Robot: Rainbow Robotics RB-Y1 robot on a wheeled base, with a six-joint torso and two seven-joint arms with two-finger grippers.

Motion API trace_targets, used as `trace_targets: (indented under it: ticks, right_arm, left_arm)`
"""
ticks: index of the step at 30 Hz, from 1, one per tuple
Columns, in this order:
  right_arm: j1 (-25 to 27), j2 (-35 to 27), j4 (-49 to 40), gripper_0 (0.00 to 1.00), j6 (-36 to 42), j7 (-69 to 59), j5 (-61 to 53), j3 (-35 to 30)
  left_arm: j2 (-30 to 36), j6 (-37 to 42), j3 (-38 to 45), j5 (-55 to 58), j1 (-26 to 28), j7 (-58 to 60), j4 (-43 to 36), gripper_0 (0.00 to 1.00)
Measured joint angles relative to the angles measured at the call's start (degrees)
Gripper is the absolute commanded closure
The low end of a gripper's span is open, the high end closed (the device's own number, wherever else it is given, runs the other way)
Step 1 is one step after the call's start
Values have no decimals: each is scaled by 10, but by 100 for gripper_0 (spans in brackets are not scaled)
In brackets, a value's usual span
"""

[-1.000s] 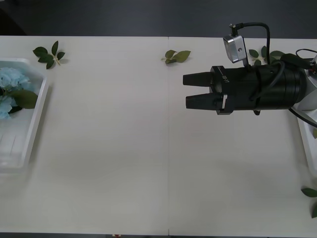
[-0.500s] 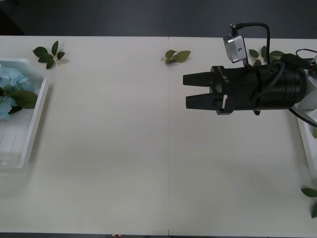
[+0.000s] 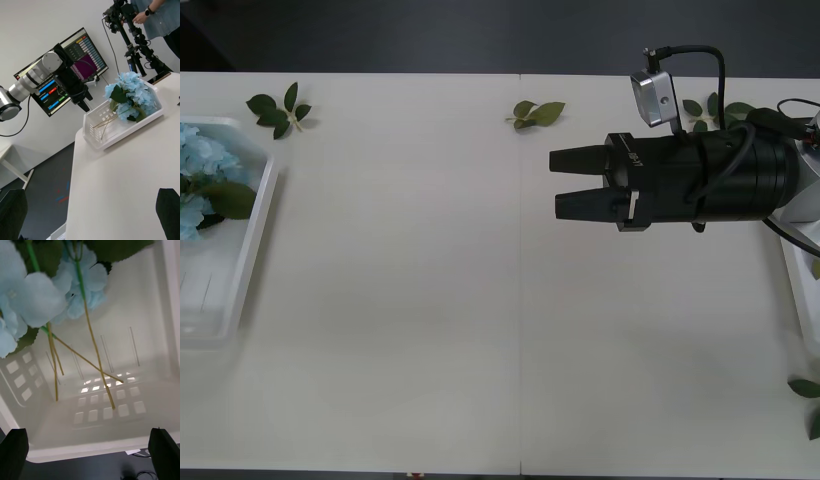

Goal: Put the red flowers into the right box and the blue flowers into the left box

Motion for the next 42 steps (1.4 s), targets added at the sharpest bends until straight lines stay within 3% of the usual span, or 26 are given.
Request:
trace_targets:
  ticks: [13, 22, 34, 42]
  right_arm:
    - [0, 0, 0, 0, 0, 0, 0, 0]
    - [0, 0, 0, 0, 0, 0, 0, 0]
    - [0, 0, 0, 0, 0, 0, 0, 0]
    - [0, 0, 0, 0, 0, 0, 0, 0]
  left_arm:
    - [0, 103, 35, 250, -75, -256, -12, 0]
    - [0, 79, -97, 496, -107, -328, -12, 0]
    - [0, 6, -253, 595, -173, -328, -12, 0]
    - [0, -27, -282, 604, -187, -328, -15, 0]
